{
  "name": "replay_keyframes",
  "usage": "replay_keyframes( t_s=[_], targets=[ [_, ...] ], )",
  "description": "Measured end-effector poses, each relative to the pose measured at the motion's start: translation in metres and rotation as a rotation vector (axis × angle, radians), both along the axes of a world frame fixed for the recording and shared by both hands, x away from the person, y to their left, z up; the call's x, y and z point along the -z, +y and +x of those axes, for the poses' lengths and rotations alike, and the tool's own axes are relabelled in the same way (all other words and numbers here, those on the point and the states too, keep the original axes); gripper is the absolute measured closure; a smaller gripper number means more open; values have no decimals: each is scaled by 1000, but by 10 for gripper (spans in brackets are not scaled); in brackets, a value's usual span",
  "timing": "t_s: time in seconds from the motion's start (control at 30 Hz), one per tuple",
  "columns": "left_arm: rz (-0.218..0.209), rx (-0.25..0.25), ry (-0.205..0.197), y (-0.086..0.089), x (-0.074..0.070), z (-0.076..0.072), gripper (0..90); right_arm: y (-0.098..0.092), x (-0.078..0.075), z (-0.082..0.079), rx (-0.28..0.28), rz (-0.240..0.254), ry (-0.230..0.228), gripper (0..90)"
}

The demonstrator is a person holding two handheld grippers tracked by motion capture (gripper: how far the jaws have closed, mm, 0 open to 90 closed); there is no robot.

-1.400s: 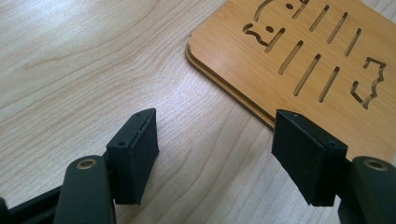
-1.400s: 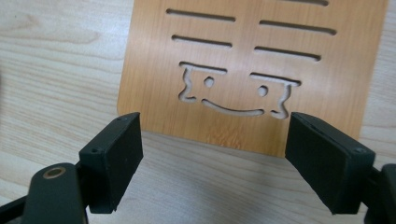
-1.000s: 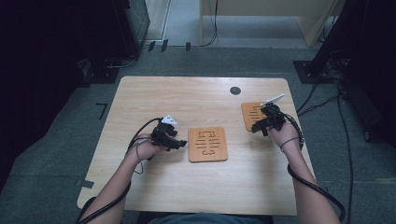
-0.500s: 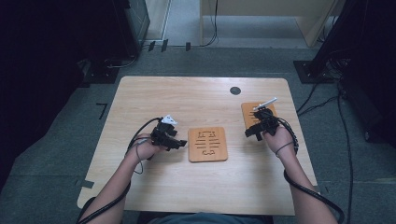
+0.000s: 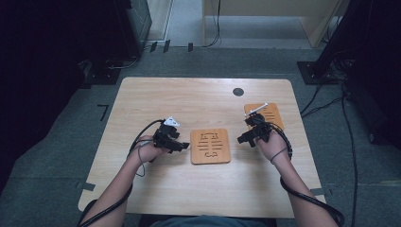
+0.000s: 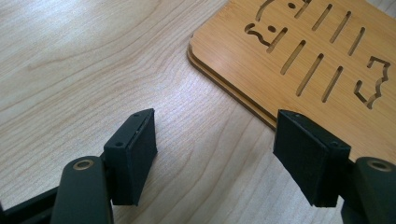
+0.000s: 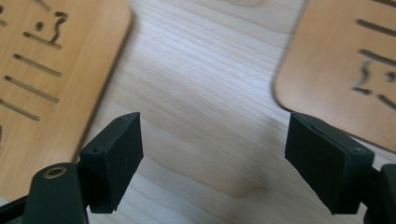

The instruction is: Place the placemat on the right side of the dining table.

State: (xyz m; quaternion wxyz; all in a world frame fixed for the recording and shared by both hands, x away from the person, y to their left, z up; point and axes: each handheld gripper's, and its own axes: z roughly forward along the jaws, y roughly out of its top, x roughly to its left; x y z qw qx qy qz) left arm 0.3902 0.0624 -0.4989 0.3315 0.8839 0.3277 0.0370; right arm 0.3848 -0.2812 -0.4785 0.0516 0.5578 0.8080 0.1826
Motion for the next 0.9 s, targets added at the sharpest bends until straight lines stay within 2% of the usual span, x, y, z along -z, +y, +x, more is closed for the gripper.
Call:
replay_keyframes(
  t_s=[0.5,0.67,0.9],
  targets=[
    [3,5,-3,0,0,0,287,32,9,-8,-85,26,-10,190],
    [3,7,-6,-1,1,-1,282,38,11,-8,-86,55,-27,183],
    [4,5,-10,-1,1,-2,276,42,12,-9,-95,43,-45,184]
  ],
)
